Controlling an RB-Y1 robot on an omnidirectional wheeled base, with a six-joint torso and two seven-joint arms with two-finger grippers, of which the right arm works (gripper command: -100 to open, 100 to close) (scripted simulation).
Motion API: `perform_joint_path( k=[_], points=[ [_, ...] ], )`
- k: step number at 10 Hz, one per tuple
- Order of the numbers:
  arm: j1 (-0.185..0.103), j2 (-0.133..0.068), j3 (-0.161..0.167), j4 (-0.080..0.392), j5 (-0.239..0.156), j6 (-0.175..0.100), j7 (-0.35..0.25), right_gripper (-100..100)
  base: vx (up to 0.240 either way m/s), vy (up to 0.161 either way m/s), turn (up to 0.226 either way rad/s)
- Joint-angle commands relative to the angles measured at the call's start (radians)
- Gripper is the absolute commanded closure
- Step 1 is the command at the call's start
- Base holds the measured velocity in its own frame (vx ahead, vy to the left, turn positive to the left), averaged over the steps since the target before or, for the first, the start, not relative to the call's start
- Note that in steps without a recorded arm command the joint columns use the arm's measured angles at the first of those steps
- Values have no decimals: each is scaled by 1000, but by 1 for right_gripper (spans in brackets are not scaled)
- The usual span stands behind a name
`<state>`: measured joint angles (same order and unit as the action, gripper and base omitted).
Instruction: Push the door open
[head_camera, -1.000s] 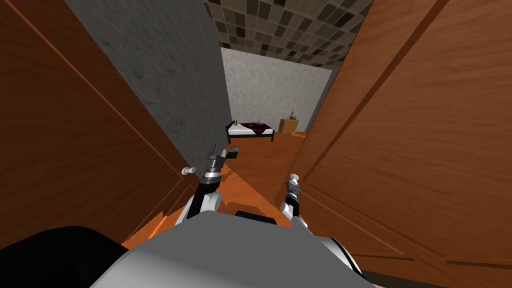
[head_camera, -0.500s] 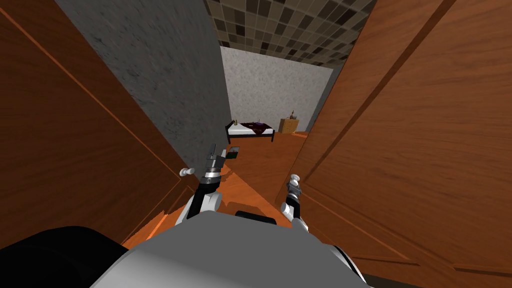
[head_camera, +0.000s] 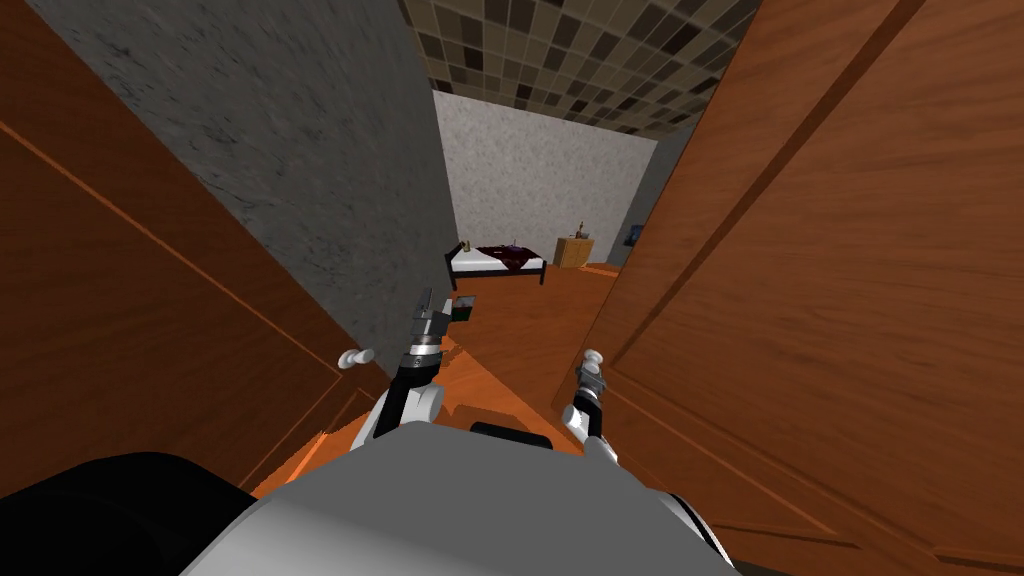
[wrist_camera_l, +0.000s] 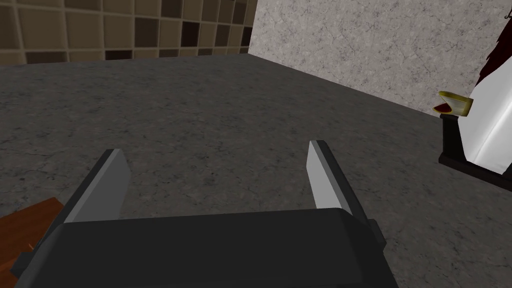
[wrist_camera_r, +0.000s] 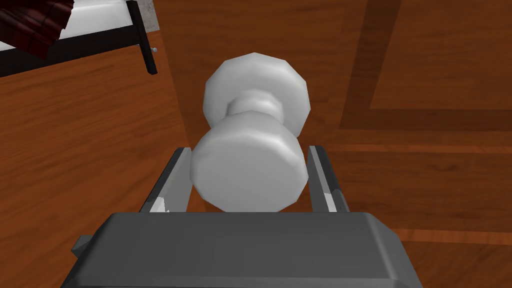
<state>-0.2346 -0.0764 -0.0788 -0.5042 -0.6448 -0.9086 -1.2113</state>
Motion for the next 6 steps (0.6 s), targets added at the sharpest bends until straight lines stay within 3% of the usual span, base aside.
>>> perform_joint_path(
  k=[1, 2, 3, 6],
  points=[
    [-4, -5, -13, 6, -8, -9, -1, 100, 178, 52, -48],
    [-4, -2, -6, 15, -4, -7, -3, 100, 76, 24, -24],
    [-5, -11, -19, 19, -14, -12, -2, 100, 115, 19, -38],
    [-4, -23, -44, 23, -33, -18, 4, 100, 209, -6, -52]
  ],
)
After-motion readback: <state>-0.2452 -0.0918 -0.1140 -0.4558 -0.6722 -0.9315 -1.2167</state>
